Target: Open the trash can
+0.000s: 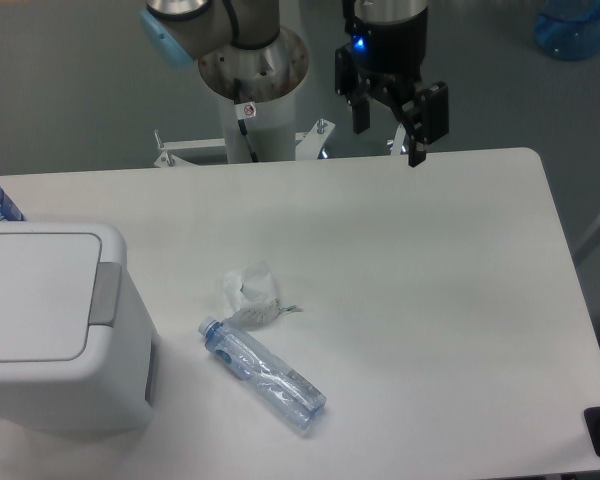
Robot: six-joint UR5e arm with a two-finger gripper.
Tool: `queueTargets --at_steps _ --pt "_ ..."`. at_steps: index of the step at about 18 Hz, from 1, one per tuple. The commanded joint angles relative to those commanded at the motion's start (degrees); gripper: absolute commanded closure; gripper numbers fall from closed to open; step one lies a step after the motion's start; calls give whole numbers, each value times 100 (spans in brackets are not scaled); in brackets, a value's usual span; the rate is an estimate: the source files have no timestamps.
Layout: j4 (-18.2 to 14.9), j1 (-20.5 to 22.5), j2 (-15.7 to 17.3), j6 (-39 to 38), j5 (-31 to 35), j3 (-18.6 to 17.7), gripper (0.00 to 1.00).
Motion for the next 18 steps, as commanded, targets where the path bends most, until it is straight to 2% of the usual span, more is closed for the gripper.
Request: queueTargets --at_steps 6,9,11,12,16,18 --pt "9 -18 -61 -588 -131 132 0" --pt "35 -18 -96 -1413 -429 228 0" --pt "79 -35 -280 -2194 -641 386 0" --pt "175 -61 -307 -2546 -729 395 0" --pt "895 -210 -413 -4320 -1413 308 0" --pt "1072 -377 -474 -5121 -1800 272 0"
